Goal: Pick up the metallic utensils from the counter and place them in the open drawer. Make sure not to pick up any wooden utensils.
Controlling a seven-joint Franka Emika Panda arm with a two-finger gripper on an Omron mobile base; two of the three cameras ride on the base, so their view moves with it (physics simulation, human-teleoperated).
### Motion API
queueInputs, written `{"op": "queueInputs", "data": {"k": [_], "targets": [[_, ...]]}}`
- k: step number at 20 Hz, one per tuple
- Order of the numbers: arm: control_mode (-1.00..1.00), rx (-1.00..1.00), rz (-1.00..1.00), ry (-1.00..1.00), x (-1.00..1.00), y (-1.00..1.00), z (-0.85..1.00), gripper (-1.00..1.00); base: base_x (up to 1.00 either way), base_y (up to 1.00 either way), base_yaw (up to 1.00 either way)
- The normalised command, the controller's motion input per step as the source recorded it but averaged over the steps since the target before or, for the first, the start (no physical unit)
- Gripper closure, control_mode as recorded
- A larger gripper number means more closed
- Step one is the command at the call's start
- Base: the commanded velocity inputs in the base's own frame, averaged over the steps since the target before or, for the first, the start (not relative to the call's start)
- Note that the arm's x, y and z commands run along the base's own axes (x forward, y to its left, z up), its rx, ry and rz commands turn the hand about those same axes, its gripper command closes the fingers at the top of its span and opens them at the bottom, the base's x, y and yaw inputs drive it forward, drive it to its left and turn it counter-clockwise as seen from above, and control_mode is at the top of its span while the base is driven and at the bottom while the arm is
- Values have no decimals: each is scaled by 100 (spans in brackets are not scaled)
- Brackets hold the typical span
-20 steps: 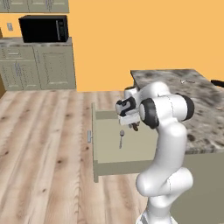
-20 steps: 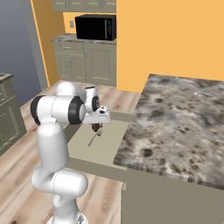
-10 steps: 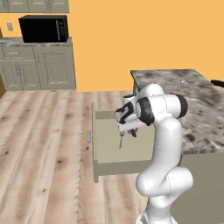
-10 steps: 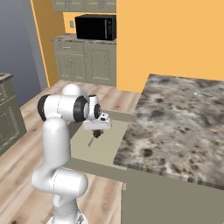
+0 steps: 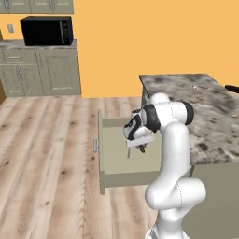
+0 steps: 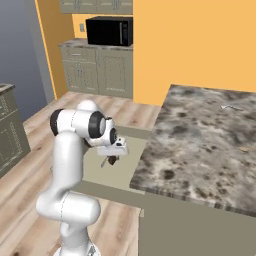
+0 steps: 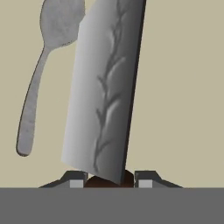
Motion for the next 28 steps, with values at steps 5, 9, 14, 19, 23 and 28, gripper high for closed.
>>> {"op": "queueInputs", "data": {"k": [5, 9, 14, 19, 23, 28], "targets": [[-100, 0, 0, -10, 0, -7, -33, 100, 0, 0, 0], [-100, 0, 0, -7, 0, -1, -36, 100, 0, 0, 0], [-100, 0, 0, -2, 1, 0, -41, -100, 0, 0, 0], [-100, 0, 0, 0, 0, 0, -23, -100, 0, 0, 0], [-100, 0, -11, -2, -27, 0, 13, -100, 0, 0, 0], [-100, 0, -8, -5, -50, 0, 73, -100, 0, 0, 0]]}}
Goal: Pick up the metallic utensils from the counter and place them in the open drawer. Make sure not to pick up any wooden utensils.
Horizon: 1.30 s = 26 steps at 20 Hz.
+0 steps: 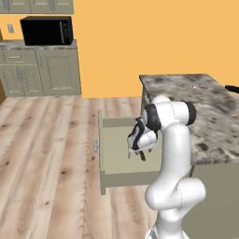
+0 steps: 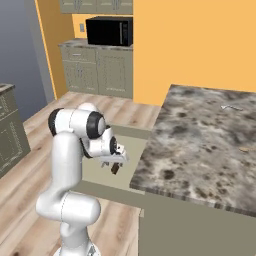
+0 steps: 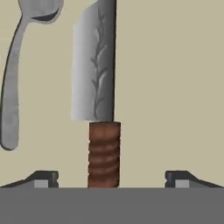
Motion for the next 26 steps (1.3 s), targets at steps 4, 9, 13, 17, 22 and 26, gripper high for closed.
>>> {"op": "queueInputs", "data": {"k": [4, 9, 13, 17, 22, 26], "targets": [[-100, 0, 0, 0, -50, 14, 99, -100, 0, 0, 0], [-100, 0, 0, 0, -46, 17, 95, -100, 0, 0, 0], [-100, 0, 0, 5, -27, 13, 100, -100, 0, 0, 0], [-100, 0, 0, 19, -12, 7, 93, -100, 0, 0, 0], [-100, 0, -6, 17, -11, -1, 67, -100, 0, 0, 0], [100, 0, -11, 4, -10, -6, 24, -100, -17, -19, -13]]}}
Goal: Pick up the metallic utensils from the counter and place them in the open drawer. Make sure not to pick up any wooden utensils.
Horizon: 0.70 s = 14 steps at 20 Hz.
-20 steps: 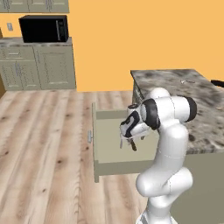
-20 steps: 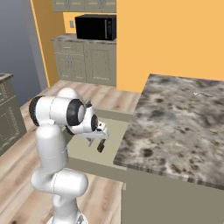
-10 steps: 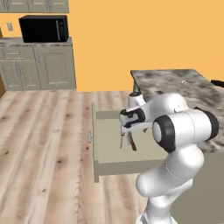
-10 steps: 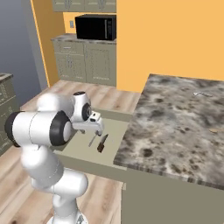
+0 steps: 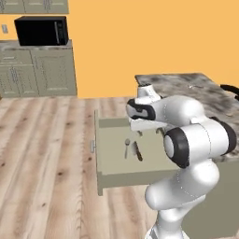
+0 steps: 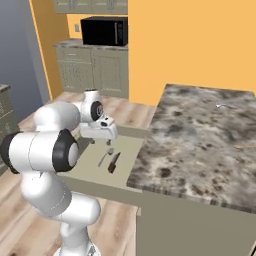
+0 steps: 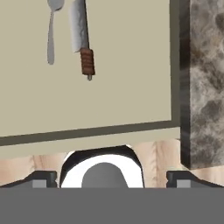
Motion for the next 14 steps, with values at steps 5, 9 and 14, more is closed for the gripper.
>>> {"op": "queueInputs", "data": {"k": [5, 9, 14], "targets": [[100, 0, 0, 0, 0, 0, 0, -100, -39, -62, -25], [100, 0, 0, 0, 0, 0, 0, -100, -13, -96, -4], [100, 0, 0, 0, 0, 0, 0, -100, -6, -100, 0]]}}
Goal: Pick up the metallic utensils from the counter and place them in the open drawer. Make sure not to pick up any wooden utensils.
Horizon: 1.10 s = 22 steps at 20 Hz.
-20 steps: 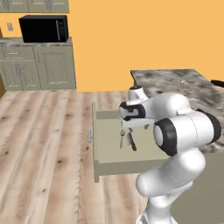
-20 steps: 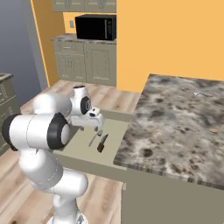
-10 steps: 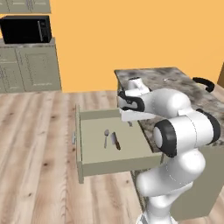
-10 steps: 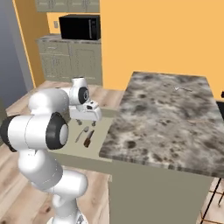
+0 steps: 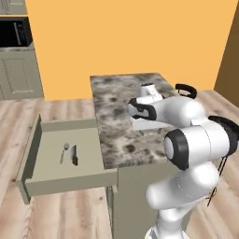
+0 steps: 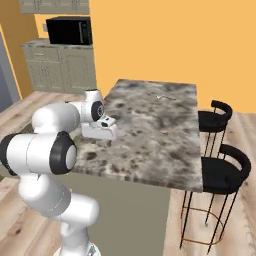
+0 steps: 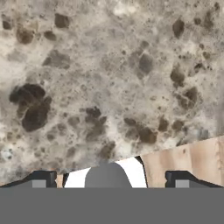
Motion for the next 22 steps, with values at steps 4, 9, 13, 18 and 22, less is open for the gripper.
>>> {"op": "queueInputs", "data": {"k": [4, 9, 13, 18, 22], "targets": [[100, 0, 0, 0, 0, 0, 0, -100, -3, -100, 0], [100, 0, 0, 0, 0, 0, 0, -100, -15, -100, 0], [100, 0, 0, 0, 0, 0, 0, -100, -4, -100, 0], [100, 0, 0, 0, 0, 0, 0, -100, 0, -100, 1], [100, 0, 0, 0, 0, 0, 0, -100, 7, -100, 5]]}}
